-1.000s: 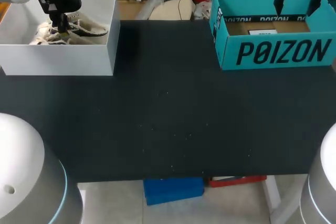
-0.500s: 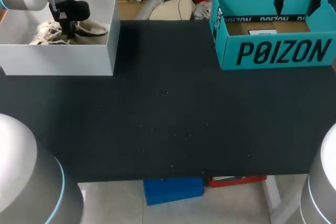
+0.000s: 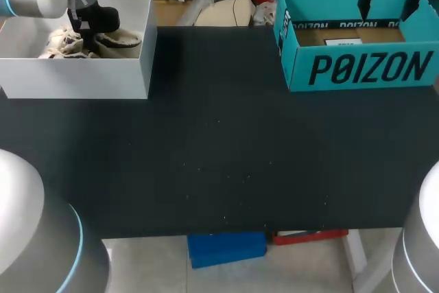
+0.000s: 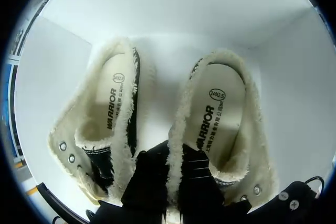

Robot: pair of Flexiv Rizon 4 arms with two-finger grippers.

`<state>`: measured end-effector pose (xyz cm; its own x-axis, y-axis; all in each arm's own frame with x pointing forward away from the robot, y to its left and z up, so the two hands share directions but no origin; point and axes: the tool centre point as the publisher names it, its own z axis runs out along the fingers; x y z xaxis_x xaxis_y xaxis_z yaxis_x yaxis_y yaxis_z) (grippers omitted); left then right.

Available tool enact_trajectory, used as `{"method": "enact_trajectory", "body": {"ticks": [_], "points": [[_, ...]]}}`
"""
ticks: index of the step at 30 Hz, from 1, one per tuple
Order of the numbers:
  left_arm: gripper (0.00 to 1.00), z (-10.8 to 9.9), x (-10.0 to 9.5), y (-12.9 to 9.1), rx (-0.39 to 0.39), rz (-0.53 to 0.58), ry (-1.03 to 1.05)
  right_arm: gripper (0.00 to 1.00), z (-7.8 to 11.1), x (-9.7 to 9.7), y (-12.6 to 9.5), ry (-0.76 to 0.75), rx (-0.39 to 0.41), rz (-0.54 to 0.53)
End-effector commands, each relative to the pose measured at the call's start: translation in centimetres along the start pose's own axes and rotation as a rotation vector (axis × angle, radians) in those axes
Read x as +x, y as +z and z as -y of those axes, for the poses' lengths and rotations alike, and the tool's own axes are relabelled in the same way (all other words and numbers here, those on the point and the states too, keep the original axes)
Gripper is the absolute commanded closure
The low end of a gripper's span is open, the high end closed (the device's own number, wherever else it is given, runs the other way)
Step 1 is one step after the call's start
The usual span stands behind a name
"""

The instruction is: Take the shoe out of the shoebox, open the shoe tongue, remove and reinsert the insole, then place the shoe into the shoebox

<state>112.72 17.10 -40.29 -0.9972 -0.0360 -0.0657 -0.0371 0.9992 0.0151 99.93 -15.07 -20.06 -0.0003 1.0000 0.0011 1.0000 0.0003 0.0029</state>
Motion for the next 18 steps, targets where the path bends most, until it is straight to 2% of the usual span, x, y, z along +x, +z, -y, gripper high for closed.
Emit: {"method": "enact_trajectory", "body": {"ticks": [1,4,9,13,18], "points": [[1.00,-0.1,-0.2,-0.2,0.006,0.005,0.002,0.00,0.0,0.0,0.0,0.000,0.001,0.001],[1.00,-0.3,-0.3,-1.6,0.016,0.009,0.002,0.00,0.0,0.0,0.0,0.000,0.001,0.001],[1.00,-0.7,-0.6,-5.8,0.027,0.021,0.009,0.00,0.0,0.0,0.0,0.000,0.001,0.001],[1.00,-0.6,-0.9,-10.5,0.018,0.038,0.017,0.00,0.0,0.0,0.0,0.000,0.001,0.001],[1.00,0.2,-0.8,-17.6,0.000,0.088,0.038,0.00,0.0,0.0,0.0,0.000,0.001,0.001]]}}
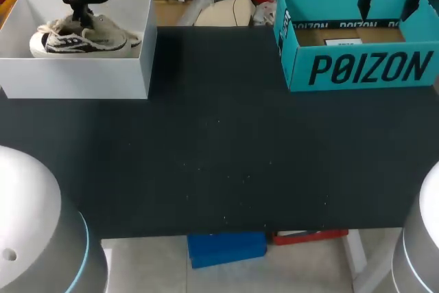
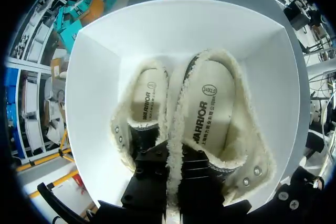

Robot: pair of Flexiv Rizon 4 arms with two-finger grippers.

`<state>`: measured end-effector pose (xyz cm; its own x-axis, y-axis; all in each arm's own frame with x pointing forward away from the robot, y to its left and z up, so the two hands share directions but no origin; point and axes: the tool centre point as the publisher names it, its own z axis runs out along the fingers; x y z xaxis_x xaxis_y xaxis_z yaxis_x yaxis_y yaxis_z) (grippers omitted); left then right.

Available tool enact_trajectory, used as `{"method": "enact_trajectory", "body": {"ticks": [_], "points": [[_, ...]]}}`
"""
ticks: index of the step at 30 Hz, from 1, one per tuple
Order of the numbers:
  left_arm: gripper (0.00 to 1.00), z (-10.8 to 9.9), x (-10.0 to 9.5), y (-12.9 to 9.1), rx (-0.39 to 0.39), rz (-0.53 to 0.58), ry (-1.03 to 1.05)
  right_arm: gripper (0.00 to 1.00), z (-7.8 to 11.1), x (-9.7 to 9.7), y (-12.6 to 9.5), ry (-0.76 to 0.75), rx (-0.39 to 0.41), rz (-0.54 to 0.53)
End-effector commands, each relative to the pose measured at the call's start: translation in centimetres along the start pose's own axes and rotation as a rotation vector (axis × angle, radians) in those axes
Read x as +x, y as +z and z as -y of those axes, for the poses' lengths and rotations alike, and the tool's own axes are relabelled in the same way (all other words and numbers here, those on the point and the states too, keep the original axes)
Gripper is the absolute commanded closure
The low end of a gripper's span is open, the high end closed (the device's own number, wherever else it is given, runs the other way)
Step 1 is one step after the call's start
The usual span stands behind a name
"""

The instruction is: Take the shoe out of the shoebox, open the shoe tongue, remove and reinsert the insole, then place the shoe into the shoebox

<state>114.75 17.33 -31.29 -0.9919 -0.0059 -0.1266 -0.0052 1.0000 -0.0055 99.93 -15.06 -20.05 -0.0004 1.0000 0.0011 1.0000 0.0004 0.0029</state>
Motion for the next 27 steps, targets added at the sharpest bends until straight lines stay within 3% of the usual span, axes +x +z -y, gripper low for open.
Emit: {"method": "enact_trajectory", "body": {"ticks": [1,5,8,13,19,27], "points": [[1.00,1.1,1.3,-10.3,-0.023,0.038,0.008,0.00,0.0,0.0,0.0,0.000,0.001,0.001],[1.00,3.1,2.8,-15.6,-0.016,0.056,-0.006,0.00,0.0,0.0,0.0,0.000,0.001,0.001],[1.00,5.7,5.2,-18.8,-0.014,0.066,-0.016,0.00,0.0,0.0,0.0,0.000,0.001,0.001],[1.00,11.6,10.5,-21.5,0.017,0.056,-0.008,0.00,0.0,0.0,0.0,0.000,0.001,0.001],[1.00,19.8,17.5,-21.8,0.039,0.006,0.040,0.00,0.0,0.0,0.0,0.000,0.001,0.001],[1.00,29.0,24.7,-18.9,0.021,-0.068,0.115,0.00,0.0,0.0,0.0,0.000,0.001,0.001]]}}
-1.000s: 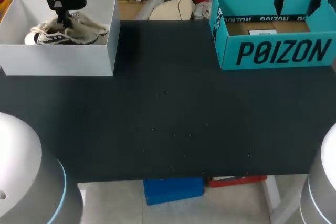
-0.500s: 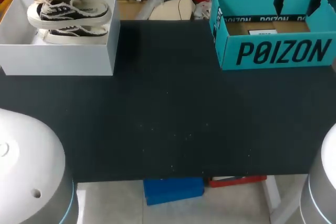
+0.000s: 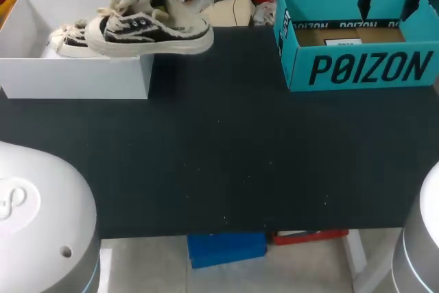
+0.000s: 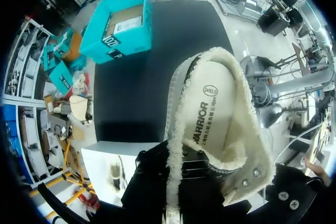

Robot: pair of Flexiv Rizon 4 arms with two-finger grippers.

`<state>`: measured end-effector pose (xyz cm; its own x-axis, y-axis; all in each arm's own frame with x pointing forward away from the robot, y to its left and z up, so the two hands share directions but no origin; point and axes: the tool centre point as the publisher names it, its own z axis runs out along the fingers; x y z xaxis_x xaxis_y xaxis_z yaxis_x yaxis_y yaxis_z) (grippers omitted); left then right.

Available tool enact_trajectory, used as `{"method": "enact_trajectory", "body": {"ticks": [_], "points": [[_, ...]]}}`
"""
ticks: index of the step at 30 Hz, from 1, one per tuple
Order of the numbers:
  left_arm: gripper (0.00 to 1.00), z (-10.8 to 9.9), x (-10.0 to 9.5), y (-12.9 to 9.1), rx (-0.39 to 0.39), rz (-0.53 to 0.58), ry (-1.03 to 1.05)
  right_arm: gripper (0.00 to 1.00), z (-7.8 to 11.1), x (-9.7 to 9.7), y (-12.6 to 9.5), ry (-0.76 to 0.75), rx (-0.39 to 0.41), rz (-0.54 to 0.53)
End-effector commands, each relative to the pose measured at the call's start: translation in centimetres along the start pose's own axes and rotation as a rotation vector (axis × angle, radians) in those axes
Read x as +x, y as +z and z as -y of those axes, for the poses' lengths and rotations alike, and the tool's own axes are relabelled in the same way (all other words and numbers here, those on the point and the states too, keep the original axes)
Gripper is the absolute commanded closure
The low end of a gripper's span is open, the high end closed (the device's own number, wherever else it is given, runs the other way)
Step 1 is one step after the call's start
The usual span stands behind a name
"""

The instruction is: Take the shoe out of the shoebox, open the shoe tongue, remove and reinsert the insole, then place the shoe into the shoebox

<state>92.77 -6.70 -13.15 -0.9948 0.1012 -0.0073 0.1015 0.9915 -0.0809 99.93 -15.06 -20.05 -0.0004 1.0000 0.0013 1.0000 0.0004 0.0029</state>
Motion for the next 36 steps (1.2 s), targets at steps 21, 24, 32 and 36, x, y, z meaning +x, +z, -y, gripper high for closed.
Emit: {"method": "enact_trajectory", "body": {"ticks": [21,24,32,36], "points": [[1.00,15.0,6.5,18.4,-0.075,-0.096,0.020,0.00,0.0,0.0,0.0,0.000,0.001,0.001],[1.00,14.9,6.2,20.2,-0.073,-0.096,0.009,0.00,0.0,0.0,0.0,0.000,0.001,0.001],[1.00,13.7,5.5,25.6,-0.095,-0.116,-0.041,0.00,0.0,0.0,0.0,0.000,0.001,0.001],[1.00,13.3,5.3,27.0,-0.103,-0.124,-0.054,0.00,0.0,0.0,0.0,0.000,0.001,0.001]]}}
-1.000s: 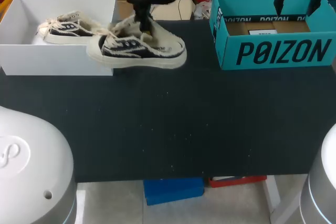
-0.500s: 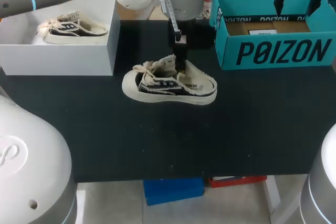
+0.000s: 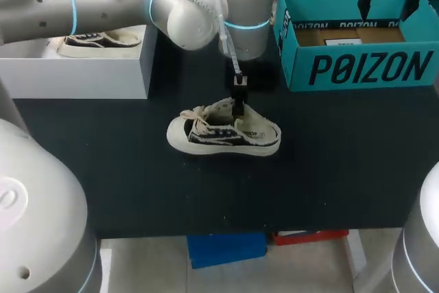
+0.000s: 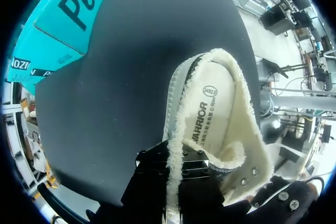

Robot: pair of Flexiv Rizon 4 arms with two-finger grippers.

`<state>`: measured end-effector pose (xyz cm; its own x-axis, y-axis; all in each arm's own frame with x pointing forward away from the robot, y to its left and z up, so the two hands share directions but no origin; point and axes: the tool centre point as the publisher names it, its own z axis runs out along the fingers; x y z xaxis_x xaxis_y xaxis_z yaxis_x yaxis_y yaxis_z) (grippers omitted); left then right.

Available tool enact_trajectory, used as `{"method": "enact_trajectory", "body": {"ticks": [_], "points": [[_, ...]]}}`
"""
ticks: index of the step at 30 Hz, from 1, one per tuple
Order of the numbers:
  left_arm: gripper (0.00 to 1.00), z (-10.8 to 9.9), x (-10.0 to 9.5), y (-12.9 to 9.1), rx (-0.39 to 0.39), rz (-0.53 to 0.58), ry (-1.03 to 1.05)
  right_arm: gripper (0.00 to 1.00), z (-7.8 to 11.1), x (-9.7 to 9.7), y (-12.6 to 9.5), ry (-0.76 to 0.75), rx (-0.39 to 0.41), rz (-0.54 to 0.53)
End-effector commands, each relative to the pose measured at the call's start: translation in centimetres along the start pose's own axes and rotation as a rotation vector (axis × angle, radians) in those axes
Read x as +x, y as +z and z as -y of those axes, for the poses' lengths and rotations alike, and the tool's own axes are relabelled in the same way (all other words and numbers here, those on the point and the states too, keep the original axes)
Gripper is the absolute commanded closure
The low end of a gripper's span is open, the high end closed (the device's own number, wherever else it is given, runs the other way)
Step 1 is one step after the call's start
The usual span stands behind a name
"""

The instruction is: Take the shoe out of the shoebox, open the shoe tongue, remove and reinsert the insole, then place the shoe into the shoebox

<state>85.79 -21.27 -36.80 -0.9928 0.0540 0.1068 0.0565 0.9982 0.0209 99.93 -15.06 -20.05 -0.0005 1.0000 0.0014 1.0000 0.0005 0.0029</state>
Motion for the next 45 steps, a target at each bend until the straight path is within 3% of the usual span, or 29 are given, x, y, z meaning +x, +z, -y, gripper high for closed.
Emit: {"method": "enact_trajectory", "body": {"ticks": [1,3,5,6,7,12,18,22,27,31,38,45], "points": [[1.00,0.3,-0.6,2.6,-0.003,-0.014,-0.004,0.00,0.0,0.0,0.0,0.000,0.001,0.001],[1.00,0.2,-0.7,2.9,-0.005,-0.019,-0.001,0.00,0.0,0.0,0.0,0.000,0.001,0.001],[0.56,0.2,-0.7,3.0,-0.003,-0.027,0.001,0.00,0.0,0.0,0.0,0.000,0.001,0.001],[0.04,0.2,-0.7,2.9,0.001,-0.029,0.004,0.00,0.0,0.0,0.0,0.000,0.001,0.001],[0.00,0.2,-0.5,2.6,0.001,-0.029,0.007,0.00,0.0,0.0,0.0,0.000,0.001,0.001],[0.00,0.5,1.2,-0.3,0.064,-0.013,0.079,0.00,0.0,0.0,0.0,0.000,0.001,0.001],[0.00,-0.2,3.5,-6.2,0.228,0.006,0.082,0.00,0.0,0.0,0.0,0.000,0.001,0.001],[0.00,-1.6,4.6,-9.9,0.337,0.023,0.055,0.00,0.0,0.0,0.0,0.000,0.001,0.001],[0.00,-4.5,5.7,-12.6,0.468,0.053,-0.002,0.00,0.0,0.0,0.0,0.000,0.001,0.001],[0.00,-7.0,6.3,-12.9,0.571,0.087,-0.008,0.00,0.0,0.0,0.0,0.000,0.001,0.001],[0.00,-10.8,6.9,-11.7,0.678,0.123,-0.034,0.00,0.0,0.0,0.0,0.000,0.001,0.001],[0.00,-14.0,6.9,-9.3,0.719,0.136,-0.091,0.00,0.0,0.0,0.0,0.000,0.001,0.001]]}}
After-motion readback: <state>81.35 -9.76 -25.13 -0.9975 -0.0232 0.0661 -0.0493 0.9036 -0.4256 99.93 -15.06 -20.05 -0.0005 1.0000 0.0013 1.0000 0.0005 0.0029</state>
